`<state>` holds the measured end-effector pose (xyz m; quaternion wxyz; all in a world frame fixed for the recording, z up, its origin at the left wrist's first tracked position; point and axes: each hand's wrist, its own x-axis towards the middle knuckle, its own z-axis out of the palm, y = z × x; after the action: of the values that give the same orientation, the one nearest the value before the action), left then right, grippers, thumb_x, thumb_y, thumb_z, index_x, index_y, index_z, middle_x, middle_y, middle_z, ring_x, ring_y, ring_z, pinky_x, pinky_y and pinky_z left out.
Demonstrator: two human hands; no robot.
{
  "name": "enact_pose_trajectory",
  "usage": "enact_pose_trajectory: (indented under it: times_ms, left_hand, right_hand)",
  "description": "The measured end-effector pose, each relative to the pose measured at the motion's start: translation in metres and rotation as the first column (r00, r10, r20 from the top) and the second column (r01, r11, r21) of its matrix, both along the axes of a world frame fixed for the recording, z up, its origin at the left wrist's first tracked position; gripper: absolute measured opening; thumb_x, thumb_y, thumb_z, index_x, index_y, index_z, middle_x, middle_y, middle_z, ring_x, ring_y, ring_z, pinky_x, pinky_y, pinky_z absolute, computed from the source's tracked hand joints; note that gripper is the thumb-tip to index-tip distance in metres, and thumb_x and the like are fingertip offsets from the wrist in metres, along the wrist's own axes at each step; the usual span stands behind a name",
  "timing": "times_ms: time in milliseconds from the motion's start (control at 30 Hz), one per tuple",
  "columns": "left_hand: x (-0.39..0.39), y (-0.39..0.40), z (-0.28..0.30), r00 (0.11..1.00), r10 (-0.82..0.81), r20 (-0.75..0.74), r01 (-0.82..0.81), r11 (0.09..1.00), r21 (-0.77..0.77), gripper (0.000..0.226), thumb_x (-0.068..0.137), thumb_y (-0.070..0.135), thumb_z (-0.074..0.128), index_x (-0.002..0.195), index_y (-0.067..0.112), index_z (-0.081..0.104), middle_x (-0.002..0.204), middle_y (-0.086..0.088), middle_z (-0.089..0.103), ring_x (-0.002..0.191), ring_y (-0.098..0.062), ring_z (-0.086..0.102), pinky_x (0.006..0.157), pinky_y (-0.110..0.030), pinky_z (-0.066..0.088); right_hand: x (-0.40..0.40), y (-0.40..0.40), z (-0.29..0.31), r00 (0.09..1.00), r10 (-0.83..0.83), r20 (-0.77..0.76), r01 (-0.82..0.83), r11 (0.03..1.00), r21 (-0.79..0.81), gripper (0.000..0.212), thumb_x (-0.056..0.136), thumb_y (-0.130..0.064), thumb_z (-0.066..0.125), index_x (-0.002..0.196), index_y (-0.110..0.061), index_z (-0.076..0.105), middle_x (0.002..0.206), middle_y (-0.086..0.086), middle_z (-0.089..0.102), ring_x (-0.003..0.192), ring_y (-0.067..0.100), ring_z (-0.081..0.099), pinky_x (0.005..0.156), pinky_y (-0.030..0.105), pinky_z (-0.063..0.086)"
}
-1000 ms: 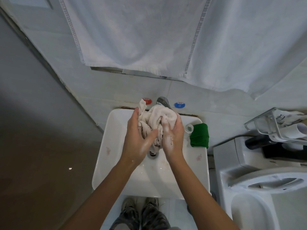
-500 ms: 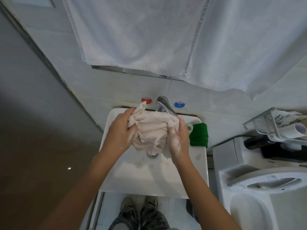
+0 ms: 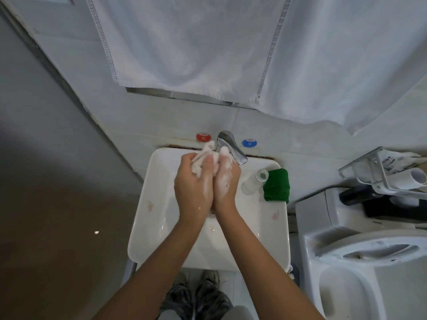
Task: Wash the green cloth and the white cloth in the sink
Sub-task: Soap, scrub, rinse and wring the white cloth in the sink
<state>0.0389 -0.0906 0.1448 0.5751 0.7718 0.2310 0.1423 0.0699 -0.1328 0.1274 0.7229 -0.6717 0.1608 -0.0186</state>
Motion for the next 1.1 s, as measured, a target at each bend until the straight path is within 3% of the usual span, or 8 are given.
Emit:
enact_pose_trajectory:
  times_ms: [133, 267, 467, 600, 667, 767, 1000, 1100]
  left_hand:
    - [0.014, 0.016, -0.007, 0.996, 0.081, -0.029, -0.082, 0.996, -0.021, 0.037, 0.093, 0.033, 0.055, 0.059, 0.020, 0.045, 0.055, 0.009, 0.049, 0.052, -0.008, 0.048, 0.052, -0.015, 0.039]
    - [-0.008, -0.004, -0.010, 1.000, 0.005, 0.012, -0.005, 1.000, 0.008, 0.026, 0.092, 0.022, 0.057, 0.072, 0.006, 0.059, 0.066, -0.002, 0.060, 0.061, -0.008, 0.055, 0.063, -0.022, 0.047]
    - [0.036, 0.023, -0.010, 0.999, 0.050, 0.006, -0.050, 0.997, 0.063, 0.048, 0.092, 0.018, 0.055, 0.048, 0.023, 0.035, 0.045, 0.007, 0.037, 0.045, -0.010, 0.035, 0.052, -0.025, 0.031]
    - [0.015, 0.007, -0.023, 0.997, -0.073, 0.007, 0.070, 0.976, 0.208, 0.029, 0.091, 0.011, 0.058, 0.062, 0.012, 0.053, 0.057, 0.010, 0.046, 0.056, -0.007, 0.046, 0.058, -0.007, 0.037]
    - [0.013, 0.005, -0.021, 0.996, -0.090, 0.012, 0.088, 0.987, 0.136, 0.021, 0.091, 0.012, 0.058, 0.071, 0.006, 0.059, 0.062, 0.006, 0.051, 0.059, -0.005, 0.049, 0.062, -0.014, 0.043]
    - [0.032, 0.015, -0.014, 0.999, 0.035, 0.016, -0.035, 0.999, 0.007, 0.043, 0.093, 0.017, 0.054, 0.052, 0.021, 0.041, 0.047, 0.011, 0.041, 0.044, -0.005, 0.042, 0.049, -0.015, 0.033]
    - [0.024, 0.004, -0.023, 0.994, -0.090, -0.056, 0.100, 0.972, 0.213, 0.026, 0.095, 0.012, 0.052, 0.068, 0.012, 0.051, 0.059, 0.015, 0.040, 0.052, -0.002, 0.044, 0.054, -0.004, 0.035]
    - [0.040, 0.014, -0.017, 0.997, 0.044, -0.065, -0.042, 0.999, 0.022, 0.042, 0.094, 0.020, 0.054, 0.053, 0.021, 0.042, 0.050, 0.009, 0.043, 0.048, -0.009, 0.041, 0.052, -0.017, 0.033]
  right_hand:
    - [-0.021, -0.002, -0.001, 0.989, 0.149, -0.018, -0.150, 0.979, -0.136, 0.029, 0.085, -0.018, 0.043, 0.057, -0.018, 0.036, 0.052, -0.005, 0.037, 0.045, 0.001, 0.036, 0.047, 0.018, 0.031]
    - [0.008, -0.012, -0.012, 0.977, 0.194, -0.087, -0.211, 0.925, -0.315, 0.034, 0.095, -0.013, 0.046, 0.062, -0.018, 0.044, 0.056, -0.010, 0.039, 0.045, 0.000, 0.043, 0.051, 0.018, 0.033]
    - [-0.021, -0.001, -0.004, 0.966, 0.258, -0.012, -0.253, 0.935, -0.249, 0.024, 0.078, -0.030, 0.038, 0.055, -0.023, 0.038, 0.057, 0.002, 0.041, 0.063, 0.019, 0.041, 0.057, 0.038, 0.039]
    - [0.008, -0.007, -0.008, 0.975, 0.207, -0.085, -0.223, 0.932, -0.285, 0.035, 0.092, -0.012, 0.042, 0.060, -0.024, 0.037, 0.064, 0.002, 0.045, 0.069, 0.027, 0.048, 0.072, 0.048, 0.049]
    - [0.005, -0.007, -0.001, 0.982, 0.155, -0.109, -0.171, 0.973, -0.153, 0.023, 0.091, -0.021, 0.043, 0.068, -0.020, 0.046, 0.077, 0.008, 0.054, 0.079, 0.028, 0.055, 0.079, 0.046, 0.050]
    - [-0.016, -0.002, 0.000, 0.985, 0.155, -0.074, -0.163, 0.979, -0.121, 0.020, 0.081, -0.021, 0.041, 0.065, -0.010, 0.044, 0.065, 0.012, 0.042, 0.064, 0.021, 0.043, 0.059, 0.036, 0.039]
    - [0.005, -0.010, 0.001, 0.981, 0.147, -0.129, -0.159, 0.983, -0.088, 0.031, 0.096, -0.007, 0.044, 0.066, -0.015, 0.048, 0.069, 0.005, 0.053, 0.067, 0.020, 0.051, 0.065, 0.040, 0.047]
    - [-0.015, -0.009, 0.003, 0.976, 0.180, -0.126, -0.193, 0.976, -0.098, 0.022, 0.084, -0.013, 0.045, 0.066, -0.002, 0.051, 0.063, 0.012, 0.047, 0.063, 0.019, 0.047, 0.058, 0.032, 0.041]
